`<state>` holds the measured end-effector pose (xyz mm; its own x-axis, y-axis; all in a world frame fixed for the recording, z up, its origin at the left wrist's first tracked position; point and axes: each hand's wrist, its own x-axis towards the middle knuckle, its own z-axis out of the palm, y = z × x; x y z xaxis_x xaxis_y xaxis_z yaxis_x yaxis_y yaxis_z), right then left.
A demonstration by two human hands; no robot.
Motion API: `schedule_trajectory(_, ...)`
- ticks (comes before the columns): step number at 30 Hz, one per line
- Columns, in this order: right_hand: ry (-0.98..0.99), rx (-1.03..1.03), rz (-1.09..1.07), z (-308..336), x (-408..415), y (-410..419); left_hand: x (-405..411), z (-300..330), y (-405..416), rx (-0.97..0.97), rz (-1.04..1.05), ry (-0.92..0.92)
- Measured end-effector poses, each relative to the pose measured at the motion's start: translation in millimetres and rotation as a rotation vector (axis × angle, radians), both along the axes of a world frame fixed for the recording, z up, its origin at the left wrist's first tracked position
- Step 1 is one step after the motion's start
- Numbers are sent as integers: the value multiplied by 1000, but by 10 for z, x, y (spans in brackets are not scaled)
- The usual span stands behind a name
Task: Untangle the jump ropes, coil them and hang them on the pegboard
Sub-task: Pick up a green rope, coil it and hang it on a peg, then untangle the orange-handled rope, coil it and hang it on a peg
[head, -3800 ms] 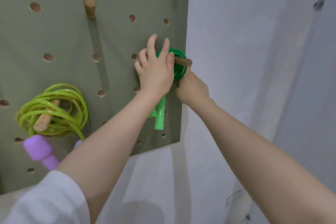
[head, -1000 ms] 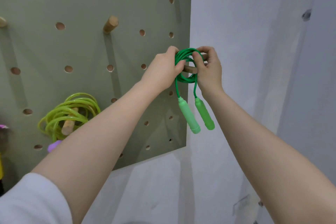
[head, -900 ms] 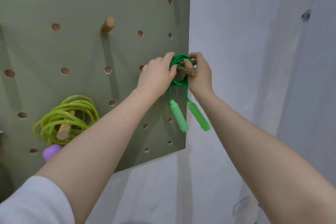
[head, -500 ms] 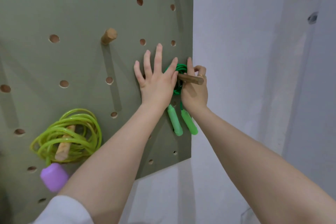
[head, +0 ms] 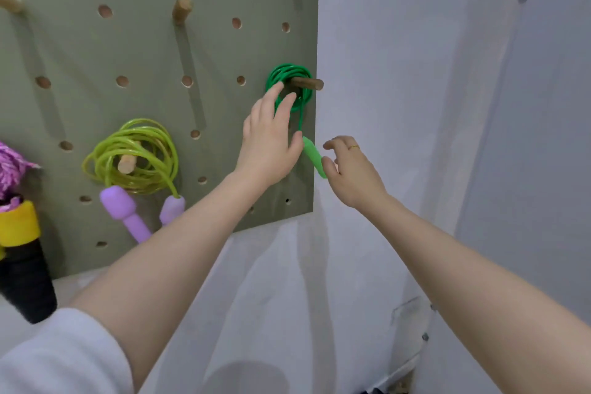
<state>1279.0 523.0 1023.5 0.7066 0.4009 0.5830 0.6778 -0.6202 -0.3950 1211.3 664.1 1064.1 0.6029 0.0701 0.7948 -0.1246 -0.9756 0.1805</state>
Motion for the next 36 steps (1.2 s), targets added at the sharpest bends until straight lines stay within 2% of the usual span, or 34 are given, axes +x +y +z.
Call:
schedule_trajectory(3, 32, -147, 93, -289, -219, -160, -199, -361, -166, -55, -28, -24)
schedule_trajectory(5, 132, -228, 200, -522, -425, -268, -392, -766, -269, -73, -30, 37)
schedule_trajectory(9, 389, -448, 336, -1245, -890, -518, -943, -1851, -421, -114, 4, 422)
schedule_trajectory(14, 558, -844, 459, -2197, -1411, -796, -1756, -2972, -459, -298, 72, 921)
schedule_trajectory(17, 579, -1044, 541, -2653, -1642, -844, -2208, -3402, -436, -415, 133, 1103)
schedule_trajectory(23, 513, -1316, 757, -3094, -2124, -404, -3235, -3772, -317, -655, 342, 1135)
schedule_trajectory(30, 295, -1449, 1084, -3229, -3160, 458, -4811, -3729, -240, -930, 745, 1030)
schedule_trajectory(36, 329, -1413, 1317, -3512, -3942, 660, -5629, -3745, -289, -1022, 898, 1017)
